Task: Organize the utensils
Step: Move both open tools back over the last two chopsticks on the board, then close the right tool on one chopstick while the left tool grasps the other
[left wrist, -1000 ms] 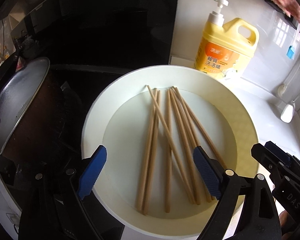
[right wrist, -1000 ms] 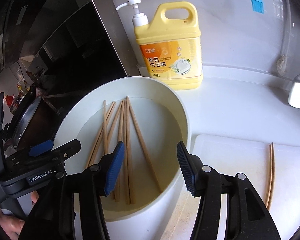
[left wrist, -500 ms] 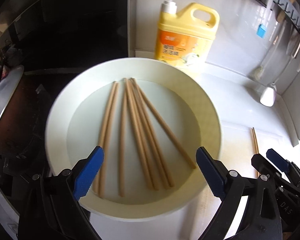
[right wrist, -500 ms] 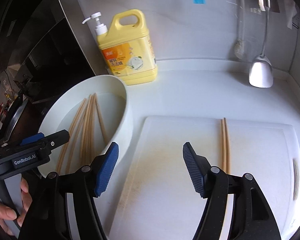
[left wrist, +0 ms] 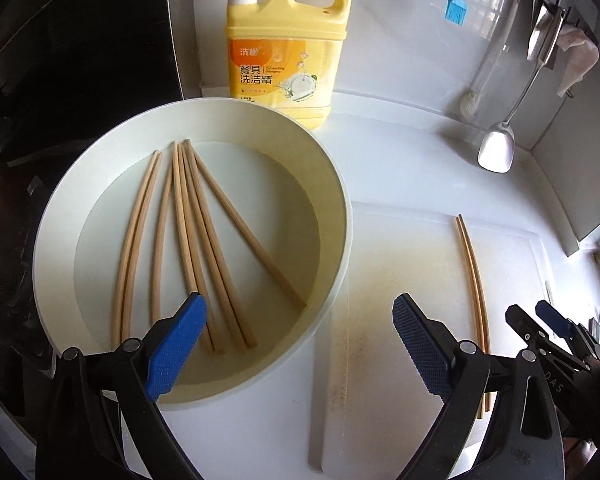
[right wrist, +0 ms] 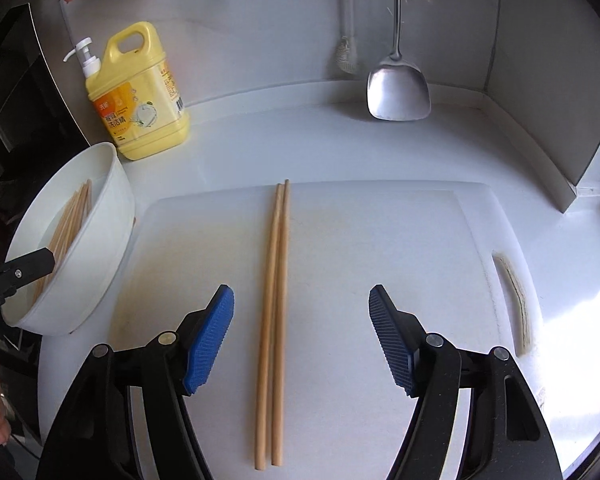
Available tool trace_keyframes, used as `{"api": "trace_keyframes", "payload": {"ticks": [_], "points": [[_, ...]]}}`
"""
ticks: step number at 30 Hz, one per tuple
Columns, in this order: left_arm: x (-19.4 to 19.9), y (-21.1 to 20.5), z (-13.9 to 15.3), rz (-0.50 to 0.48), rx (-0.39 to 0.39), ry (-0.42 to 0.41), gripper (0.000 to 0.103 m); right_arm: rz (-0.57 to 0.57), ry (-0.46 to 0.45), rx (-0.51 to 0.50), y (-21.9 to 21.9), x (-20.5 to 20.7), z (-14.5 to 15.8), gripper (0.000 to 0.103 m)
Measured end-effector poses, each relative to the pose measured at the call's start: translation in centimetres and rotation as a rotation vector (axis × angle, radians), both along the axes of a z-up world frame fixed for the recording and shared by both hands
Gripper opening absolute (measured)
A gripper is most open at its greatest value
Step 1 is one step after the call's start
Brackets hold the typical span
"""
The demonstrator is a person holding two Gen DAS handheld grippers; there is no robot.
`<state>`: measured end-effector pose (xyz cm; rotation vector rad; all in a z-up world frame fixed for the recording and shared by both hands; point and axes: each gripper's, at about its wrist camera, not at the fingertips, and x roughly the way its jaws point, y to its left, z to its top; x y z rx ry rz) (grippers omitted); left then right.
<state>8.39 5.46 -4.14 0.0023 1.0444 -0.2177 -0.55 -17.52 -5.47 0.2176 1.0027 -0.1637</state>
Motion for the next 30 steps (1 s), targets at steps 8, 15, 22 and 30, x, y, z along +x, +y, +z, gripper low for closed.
{"api": "trace_keyframes", "payload": {"ticks": [8, 15, 22, 30], "points": [[-0.6, -1.7, -0.5, -0.021, 0.02, 0.016, 0.092, 0.001, 0.041, -0.011, -0.8, -0.4, -2.3, 0.067], [-0.8, -2.3, -0.9, -0.029, 0.031, 0.028, 0.092, 0.024, 0.057, -0.03, -0.4, -0.2, -3.3, 0.067], [-1.0, -2.9, -1.2, -0.03, 0.041, 0.04, 0.092, 0.061, 0.049, -0.084, 0.2, -0.3, -3.5, 0.067], [-1.3, -3.8, -1.4, -0.039, 0.048, 0.042, 0.093, 0.093, 0.03, -0.123, 0.7, 0.1, -3.9, 0.063]]}}
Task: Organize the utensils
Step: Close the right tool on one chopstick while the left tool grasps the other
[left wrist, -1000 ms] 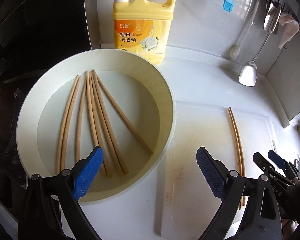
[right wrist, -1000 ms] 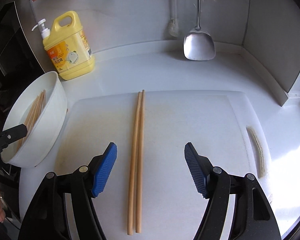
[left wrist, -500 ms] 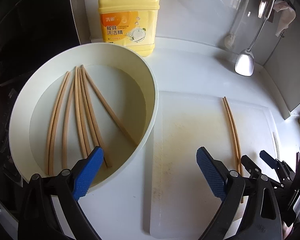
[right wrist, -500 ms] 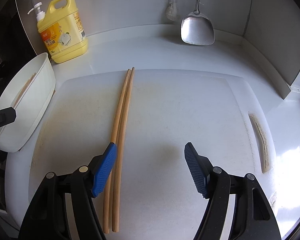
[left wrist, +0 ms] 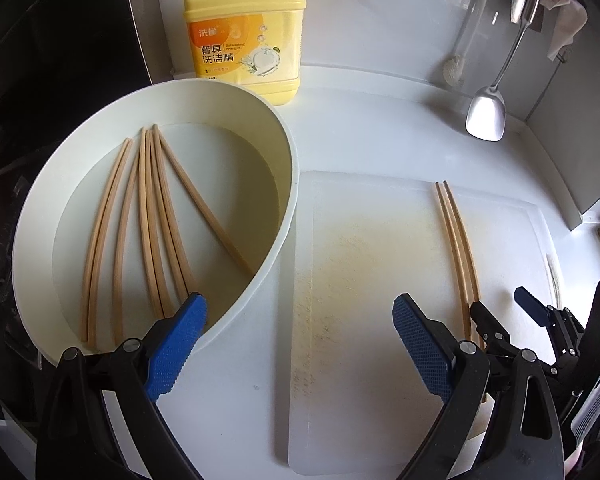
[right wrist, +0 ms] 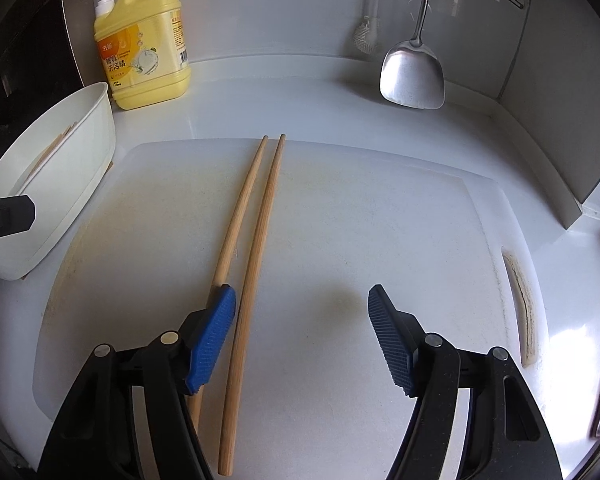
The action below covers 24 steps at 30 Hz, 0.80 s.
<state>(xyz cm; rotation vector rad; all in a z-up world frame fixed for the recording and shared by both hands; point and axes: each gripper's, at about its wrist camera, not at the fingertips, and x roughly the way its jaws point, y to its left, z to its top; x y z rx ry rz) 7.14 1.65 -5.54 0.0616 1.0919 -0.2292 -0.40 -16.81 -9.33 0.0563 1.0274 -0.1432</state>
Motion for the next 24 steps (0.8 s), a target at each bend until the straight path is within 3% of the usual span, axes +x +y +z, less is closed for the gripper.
{"api": "trace_keyframes", "payload": {"ticks": [9, 24], "points": [[-0.1, -1.6, 0.3, 0.033, 0.03, -0.04, 0.093, 0.069, -0.036, 0.028, -1.1, -0.1, 0.1, 0.011], [-2.2, -7.1, 1.3, -0.029, 0.021, -0.083, 0.093, 0.014, -0.041, 0.061, -7.2, -1.5, -0.2, 0.01]]}}
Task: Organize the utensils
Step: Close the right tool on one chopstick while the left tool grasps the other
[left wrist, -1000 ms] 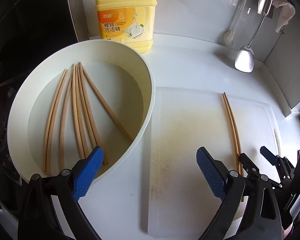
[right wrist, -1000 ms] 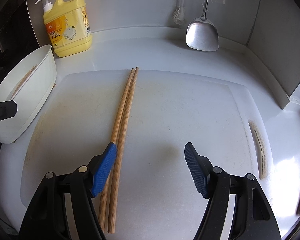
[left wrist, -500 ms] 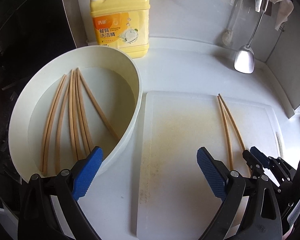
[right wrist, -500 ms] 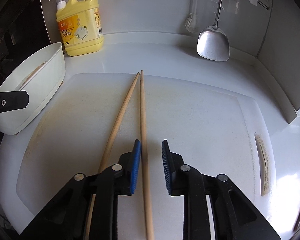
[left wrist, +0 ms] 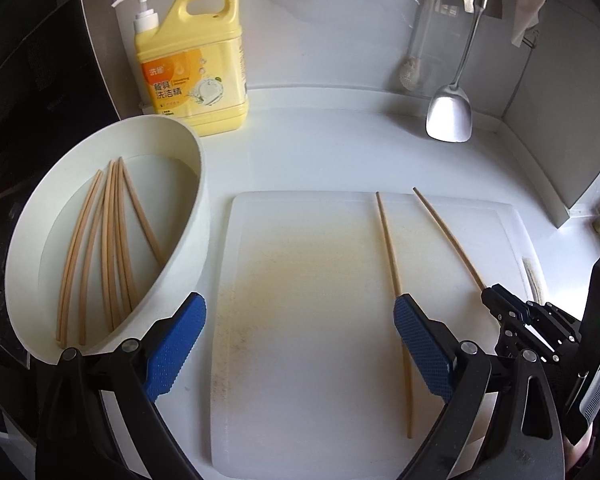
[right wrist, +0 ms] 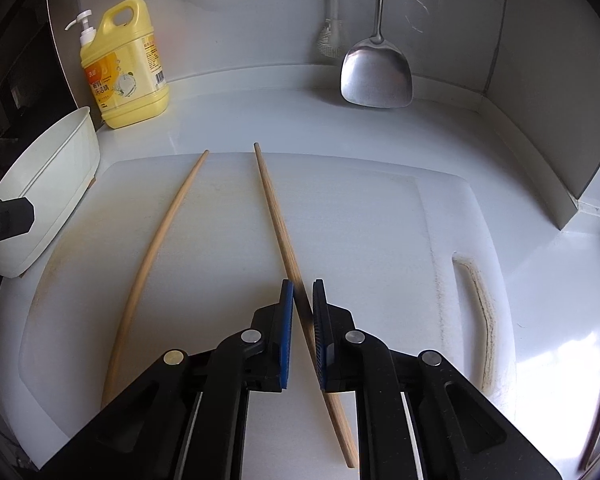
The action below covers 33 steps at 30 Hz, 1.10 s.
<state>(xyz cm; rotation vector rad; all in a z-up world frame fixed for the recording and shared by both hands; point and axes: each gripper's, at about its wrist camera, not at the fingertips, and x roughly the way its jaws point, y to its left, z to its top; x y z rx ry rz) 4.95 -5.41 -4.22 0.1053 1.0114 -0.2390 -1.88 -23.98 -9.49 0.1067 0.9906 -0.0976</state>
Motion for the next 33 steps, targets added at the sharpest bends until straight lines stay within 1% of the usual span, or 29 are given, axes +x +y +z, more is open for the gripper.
{"api": "trace_keyframes", "payload": {"ticks": [6, 11, 13, 15, 17, 22, 26, 29, 31, 32, 33], "points": [[-0.1, -3.0, -1.6, -0.028, 0.019, 0.012, 0.093, 0.018, -0.002, 0.01, -1.3, -0.6, 0.0, 0.01], [0.1, -4.5, -3.7, -0.02, 0.042, 0.032, 0.093, 0.061, 0.002, 0.029, -1.9, -0.5, 0.0, 0.011], [0.0, -4.7, -4.3, -0.013, 0.049, 0.034, 0.093, 0.076, -0.002, 0.038, -2.2, -0.5, 0.0, 0.018], [-0.2, -4.9, -5.0, -0.007, 0.057, 0.039, 0.093, 0.096, -0.008, 0.051, -2.4, -0.6, 0.0, 0.038], [-0.2, -5.1, -5.5, 0.0, 0.063, 0.041, 0.093, 0.113, -0.013, 0.054, -2.4, -0.7, 0.0, 0.039], [-0.4, -5.4, -6.7, 0.02, 0.073, 0.051, 0.093, 0.171, -0.024, 0.028, -2.1, -0.4, -0.1, 0.039], [-0.6, -5.3, -7.0, 0.049, 0.054, 0.036, 0.094, 0.22, -0.029, -0.003, -1.7, -0.1, -0.2, 0.038], [-0.8, -5.1, -7.1, 0.072, 0.035, 0.024, 0.093, 0.235, -0.036, -0.007, -1.5, -0.3, -0.2, 0.035], [-1.0, -5.2, -7.0, 0.074, 0.025, 0.013, 0.09, 0.241, -0.039, -0.009, -1.3, -0.3, -0.2, 0.031], [-1.1, -5.3, -6.9, 0.065, 0.024, 0.004, 0.084, 0.242, -0.041, -0.01, -1.2, -0.4, -0.2, 0.028], [-1.3, -5.6, -6.8, 0.052, 0.023, -0.005, 0.075, 0.241, -0.043, -0.011, -1.0, -0.4, -0.2, 0.026]]}}
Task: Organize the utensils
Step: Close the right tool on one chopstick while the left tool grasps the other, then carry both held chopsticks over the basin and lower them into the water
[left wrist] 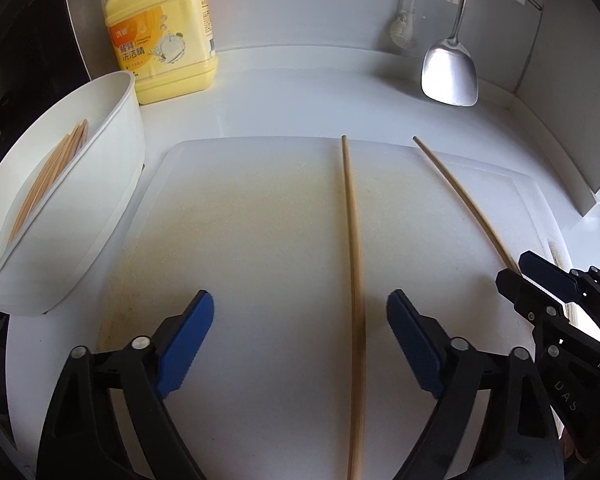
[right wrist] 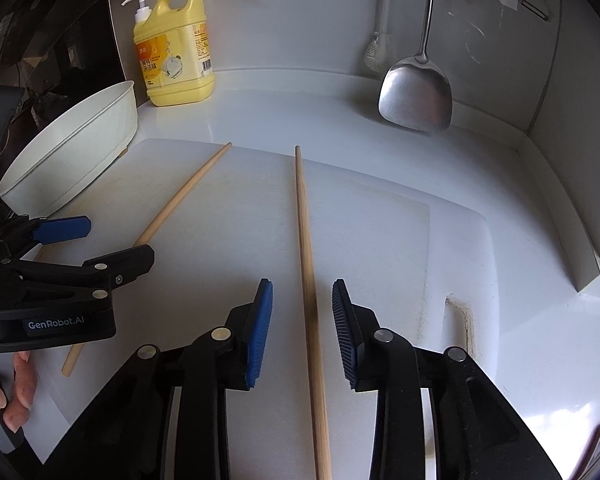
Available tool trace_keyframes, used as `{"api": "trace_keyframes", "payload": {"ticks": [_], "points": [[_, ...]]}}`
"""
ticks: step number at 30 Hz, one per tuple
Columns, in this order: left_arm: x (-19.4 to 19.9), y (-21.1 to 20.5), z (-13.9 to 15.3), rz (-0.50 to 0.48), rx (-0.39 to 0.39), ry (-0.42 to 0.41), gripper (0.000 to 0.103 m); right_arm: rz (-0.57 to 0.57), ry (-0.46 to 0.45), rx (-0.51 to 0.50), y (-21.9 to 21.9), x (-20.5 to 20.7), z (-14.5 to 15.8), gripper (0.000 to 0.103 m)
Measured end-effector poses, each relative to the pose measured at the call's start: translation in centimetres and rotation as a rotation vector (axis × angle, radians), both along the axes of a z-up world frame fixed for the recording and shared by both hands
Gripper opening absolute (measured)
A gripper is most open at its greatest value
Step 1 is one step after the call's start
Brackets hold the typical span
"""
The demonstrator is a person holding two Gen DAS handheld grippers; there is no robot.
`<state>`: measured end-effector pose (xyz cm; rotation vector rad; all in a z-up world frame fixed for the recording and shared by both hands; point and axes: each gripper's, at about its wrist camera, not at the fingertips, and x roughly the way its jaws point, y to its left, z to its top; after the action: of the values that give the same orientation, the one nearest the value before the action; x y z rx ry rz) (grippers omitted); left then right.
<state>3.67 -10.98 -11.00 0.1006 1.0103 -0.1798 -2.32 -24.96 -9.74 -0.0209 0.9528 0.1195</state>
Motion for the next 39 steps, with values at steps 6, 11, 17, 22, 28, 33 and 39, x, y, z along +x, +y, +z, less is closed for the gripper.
{"api": "trace_keyframes", "payload": {"ticks": [6, 11, 17, 22, 28, 33, 39], "points": [[-0.6, -1.6, 0.7, -0.075, 0.002, -0.01, 0.019, -0.028, -0.004, -0.017, 0.8, -0.2, 0.0, 0.007], [-0.5, -1.3, 0.8, -0.107, -0.012, 0.015, 0.007, -0.059, 0.014, -0.022, 1.1, 0.0, 0.2, 0.006], [-0.5, 0.3, 1.9, -0.111, -0.028, 0.036, 0.007, -0.098, 0.031, 0.039, 1.1, -0.3, 1.3, 0.006], [-0.3, 2.8, 5.0, -0.107, -0.056, -0.001, 0.007, -0.11, -0.001, 0.063, 2.4, -0.4, 4.0, 0.006], [-0.1, 7.7, 9.1, -0.066, -0.091, -0.064, 0.007, -0.068, -0.075, 0.074, 6.7, 0.8, 8.7, 0.006], [0.7, 13.7, 11.7, 0.028, -0.094, -0.102, 0.007, 0.013, -0.131, 0.113, 11.9, 3.6, 12.0, 0.006], [2.7, 20.8, 13.1, 0.13, -0.08, -0.119, 0.007, 0.123, -0.125, 0.182, 19.2, 7.6, 12.7, 0.006]]}}
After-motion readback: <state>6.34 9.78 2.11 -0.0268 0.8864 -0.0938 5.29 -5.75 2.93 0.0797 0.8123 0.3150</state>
